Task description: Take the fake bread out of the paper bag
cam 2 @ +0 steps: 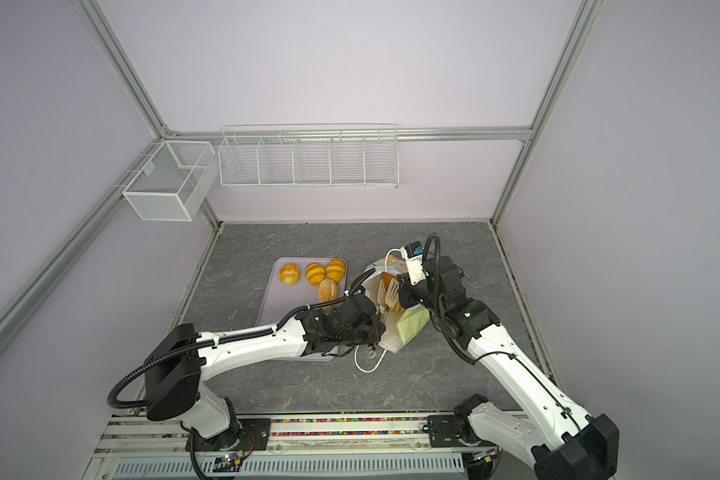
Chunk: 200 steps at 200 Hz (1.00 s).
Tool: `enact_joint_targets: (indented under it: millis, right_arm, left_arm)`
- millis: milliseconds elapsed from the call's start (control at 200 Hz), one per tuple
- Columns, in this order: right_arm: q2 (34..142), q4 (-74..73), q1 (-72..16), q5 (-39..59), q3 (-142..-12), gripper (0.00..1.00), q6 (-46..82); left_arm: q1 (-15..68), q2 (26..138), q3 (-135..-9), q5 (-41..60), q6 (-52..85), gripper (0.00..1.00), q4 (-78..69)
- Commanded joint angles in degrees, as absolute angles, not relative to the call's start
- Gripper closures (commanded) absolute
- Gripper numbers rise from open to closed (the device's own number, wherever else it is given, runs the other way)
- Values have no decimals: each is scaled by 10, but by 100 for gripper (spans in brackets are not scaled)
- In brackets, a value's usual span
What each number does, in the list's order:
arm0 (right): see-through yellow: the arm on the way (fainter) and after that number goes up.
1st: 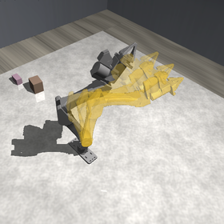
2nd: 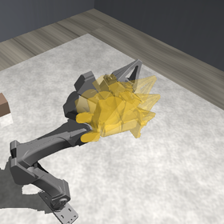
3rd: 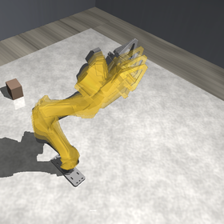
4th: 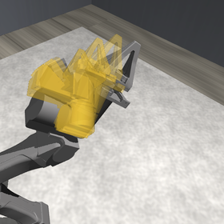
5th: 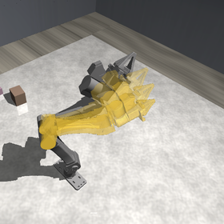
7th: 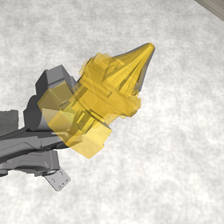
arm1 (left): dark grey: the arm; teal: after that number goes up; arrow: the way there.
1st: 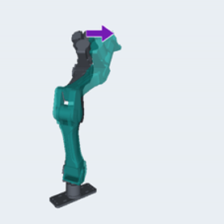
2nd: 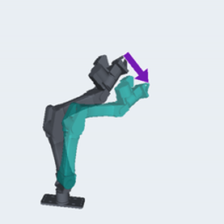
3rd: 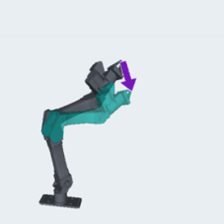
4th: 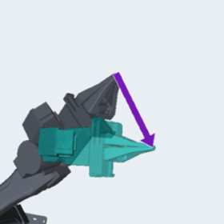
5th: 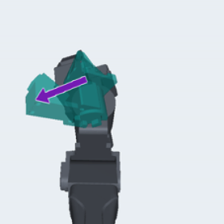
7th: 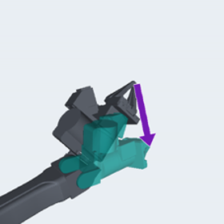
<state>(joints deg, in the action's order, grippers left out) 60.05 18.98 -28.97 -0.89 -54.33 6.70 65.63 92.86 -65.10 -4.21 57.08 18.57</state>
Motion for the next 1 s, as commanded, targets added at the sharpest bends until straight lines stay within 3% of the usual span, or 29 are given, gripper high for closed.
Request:
enact_joint_targets:
  millis: [0,450,995]
  right_arm:
    - [608,199,-289,-29,-550,93,71]
    - [610,211,-289,-60,-558,93,86]
    - [611,188,-289,-11,-541,93,73]
  left_arm:
    - [655,888,-641,-37,550,100,176]
    - [668,832,-644,-76,439,100,227]
    - [668,863,-620,-13,497,100,146]
